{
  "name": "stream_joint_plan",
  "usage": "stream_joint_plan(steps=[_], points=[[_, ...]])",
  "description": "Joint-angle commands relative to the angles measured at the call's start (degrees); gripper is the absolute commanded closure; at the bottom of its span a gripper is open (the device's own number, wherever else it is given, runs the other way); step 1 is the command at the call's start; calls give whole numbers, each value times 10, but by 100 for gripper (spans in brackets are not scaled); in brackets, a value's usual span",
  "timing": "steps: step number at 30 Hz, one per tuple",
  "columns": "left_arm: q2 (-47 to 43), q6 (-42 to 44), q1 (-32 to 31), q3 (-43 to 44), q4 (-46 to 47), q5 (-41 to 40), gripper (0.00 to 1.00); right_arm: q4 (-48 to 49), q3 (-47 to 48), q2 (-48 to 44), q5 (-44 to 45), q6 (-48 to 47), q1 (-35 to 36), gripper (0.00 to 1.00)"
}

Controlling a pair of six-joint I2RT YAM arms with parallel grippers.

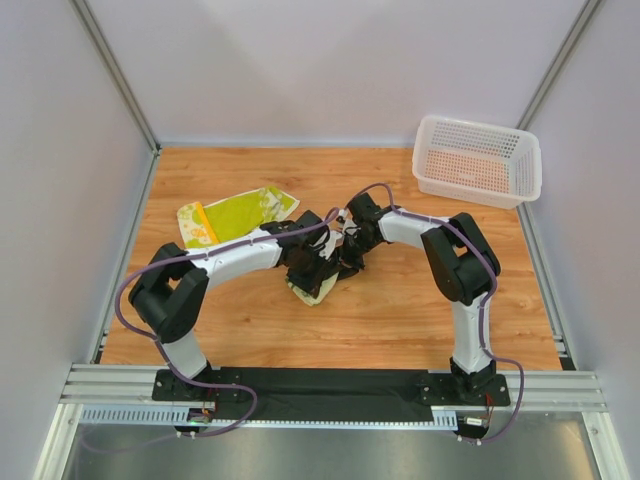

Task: Roll the towels
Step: Roll the towel

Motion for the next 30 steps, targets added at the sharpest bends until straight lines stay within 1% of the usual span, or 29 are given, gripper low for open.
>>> stream_joint_plan(steps=[1,2,3,4,5,6,12,19,21,25,27,29,30], points=[[17,-11,-3,0,17,-54,59,-23,10,17,16,2,6,81],[18,-10,-3,-3,20,-59,55,-26,10,18,16,1,6,81],[19,-12,-3,-5,21,-75,47,-26,10,17,16,0,6,81],[20,-11,-3,-10,24,-79,45,-27,9,16,16,0,6,81],[20,-9,-3,-12,26,-79,41,-26,9,16,16,0,6,81],[24,-5,-3,-13,26,-86,34,-27,8,17,16,-1,5,81],[46,2,-4,-23,29,-73,33,-25,9,18,14,-1,6,81],[73,12,-22,-21,20,-67,33,-22,13,24,11,1,6,80],[85,14,-27,-21,13,-75,35,-23,14,26,9,1,6,80],[86,16,-36,-31,7,-96,47,-25,16,29,7,-2,4,78],[85,21,-37,-34,4,-112,58,-24,14,32,-2,-4,3,76],[87,25,-38,-32,-3,-118,67,-26,12,33,-6,-9,-1,74],[88,25,-38,-29,-5,-117,70,-27,9,33,-6,-11,-3,72]])
